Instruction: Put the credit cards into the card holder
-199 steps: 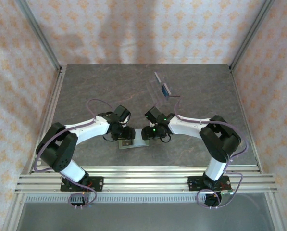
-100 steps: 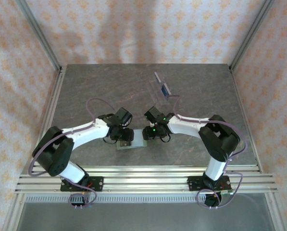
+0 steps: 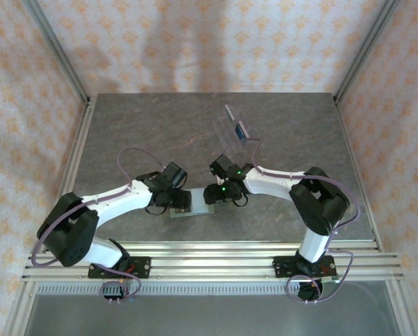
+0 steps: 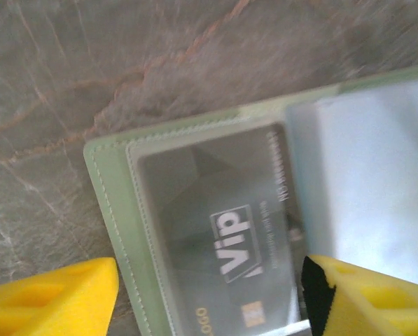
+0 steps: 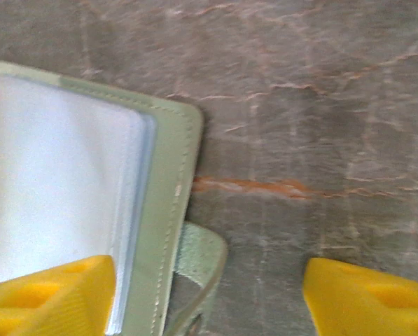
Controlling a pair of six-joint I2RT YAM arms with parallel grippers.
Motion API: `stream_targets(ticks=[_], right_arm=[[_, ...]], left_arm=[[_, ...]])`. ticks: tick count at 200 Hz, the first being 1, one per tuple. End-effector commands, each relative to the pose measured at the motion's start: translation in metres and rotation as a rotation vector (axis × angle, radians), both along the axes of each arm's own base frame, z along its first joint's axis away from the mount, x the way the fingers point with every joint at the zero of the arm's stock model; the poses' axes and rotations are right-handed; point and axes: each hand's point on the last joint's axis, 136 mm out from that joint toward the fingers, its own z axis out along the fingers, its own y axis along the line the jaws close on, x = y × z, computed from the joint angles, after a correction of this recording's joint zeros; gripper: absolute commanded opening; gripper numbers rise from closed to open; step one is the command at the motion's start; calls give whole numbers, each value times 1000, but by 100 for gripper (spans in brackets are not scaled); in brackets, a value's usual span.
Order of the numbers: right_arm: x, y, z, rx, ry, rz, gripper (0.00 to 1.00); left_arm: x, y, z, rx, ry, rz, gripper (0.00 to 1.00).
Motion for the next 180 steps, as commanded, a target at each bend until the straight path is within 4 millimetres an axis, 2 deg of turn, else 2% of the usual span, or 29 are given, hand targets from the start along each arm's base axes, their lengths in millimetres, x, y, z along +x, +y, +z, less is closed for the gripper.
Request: stream_targets(ticks=[1,24,43,62,128,152,180], right_arm=[[-8,14,-10,27,19,59,80],[-9,17,-13,21,18,68,80],[-9,15,-16,8,21,62,81],[-10,15,-17,8,22,59,81],[-14,13,-23,-23,27,74,80],[-15,13,-24,-25,32,73,79],[-15,10,-28,-42,31,73,79]], left_arm=[[6,-3,0,5,-33,-18,77],[8,-7,-1,-28,-54,-14,88],[7,-11,-3,-51,-39,-17,89],[7,-5,-6,-17,-33,-12,88],[6,12,-18,107,-1,-28,80],[7,22,-15,167,-14,-31,70],[9,18,-6,147,-35,-43,64]])
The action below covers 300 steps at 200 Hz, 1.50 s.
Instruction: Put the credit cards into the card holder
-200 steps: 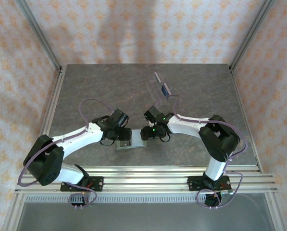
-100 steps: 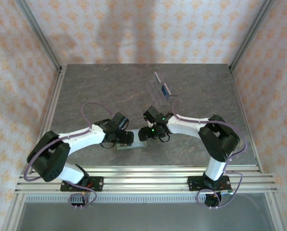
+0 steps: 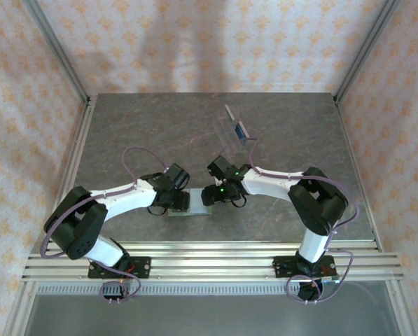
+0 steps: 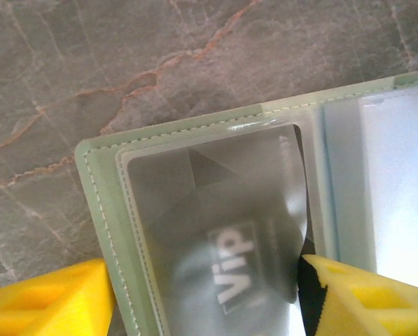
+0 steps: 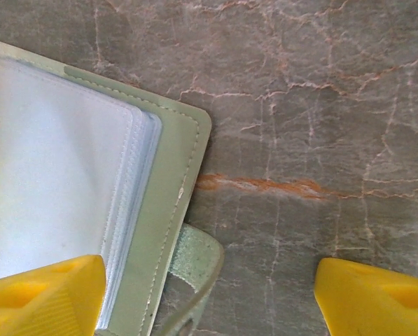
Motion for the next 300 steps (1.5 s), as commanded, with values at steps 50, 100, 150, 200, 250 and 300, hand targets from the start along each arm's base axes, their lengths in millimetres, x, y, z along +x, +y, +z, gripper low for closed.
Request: stream_targets(ticks=[50,100,150,200,250,300], right_arm=[[-12,10,-24,-7,52,48,80],[0,18,15,38,3,9,84],[18,11,71,22,-106,-14,92],[81,-48,117,-24,-229,-143,86],[156,-130,153,78,-299,-372,73],[208,-157,143,210,-245,-417,61]], left_arm=[[4,-4,17,-19,-24,-15,72],[9,-15,59,-111,-79,8,78],[16,2,102,-79,-193,57,79],[23,-6,142,-166,-289,49,82],[20,-8,140,-186,-286,40,83],[12,-8,130,-194,-256,38,83]])
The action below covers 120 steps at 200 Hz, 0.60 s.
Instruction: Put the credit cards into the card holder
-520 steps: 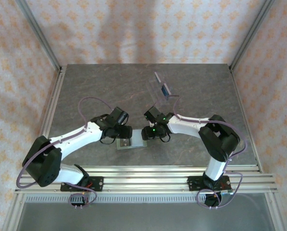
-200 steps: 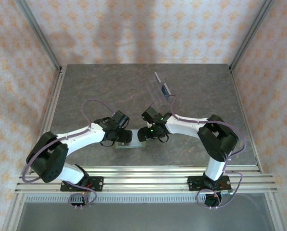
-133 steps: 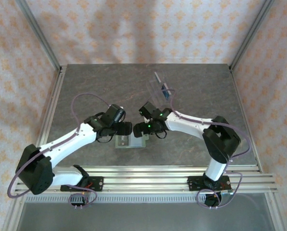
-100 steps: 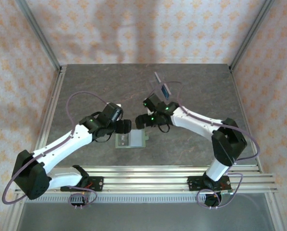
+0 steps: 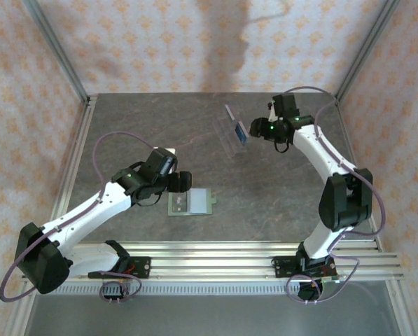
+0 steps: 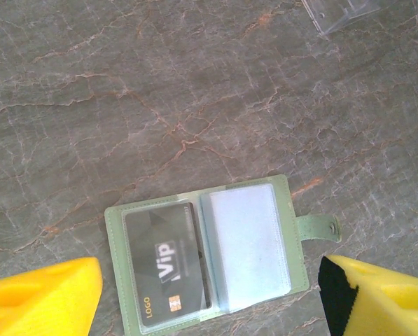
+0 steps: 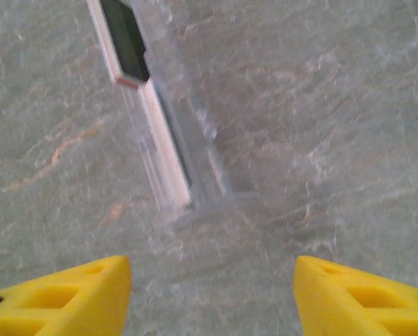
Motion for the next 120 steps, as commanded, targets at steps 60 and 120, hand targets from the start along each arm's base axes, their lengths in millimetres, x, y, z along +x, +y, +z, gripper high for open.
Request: stream_targets(ticks=[60,120], right_arm=[[42,13,-30,89,38,112,51],[27,53,-33,291,83,270,41]], left_arm=[[-14,5,-8,-20,33,11,83],[-16,7,-10,-24,40,24,83]])
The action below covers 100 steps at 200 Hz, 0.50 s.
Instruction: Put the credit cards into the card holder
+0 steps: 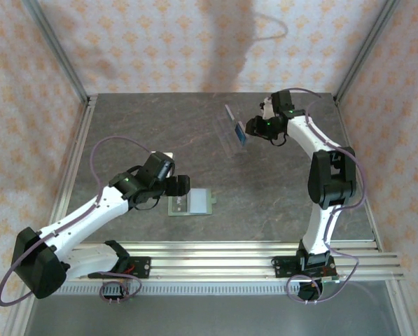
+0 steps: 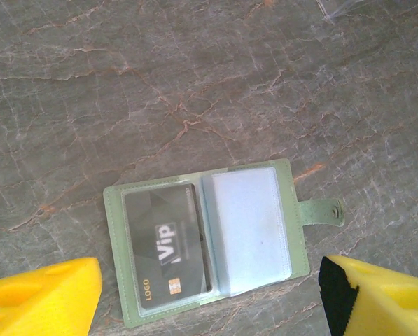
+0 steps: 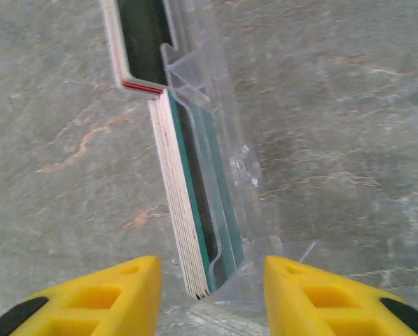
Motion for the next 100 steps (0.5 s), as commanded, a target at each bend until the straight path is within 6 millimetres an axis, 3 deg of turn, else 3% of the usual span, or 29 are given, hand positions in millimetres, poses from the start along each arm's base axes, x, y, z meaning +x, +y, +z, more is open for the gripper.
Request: stream_targets(ticks=[1,55,78,100], right_arm=[[-4,22,9,118,-5,93,41],[-31,52,0,137,39,169,41],[-29,39,10,63,-18,116,50],[-12,3,18,-184,-94,-5,54]], left_arm=[[-5,3,-2,1,18,11,83],[-3,3,-7,8,23,13,83],[-1,4,-4,15,15,17,83],[1,3,-14,2,6,21,87]])
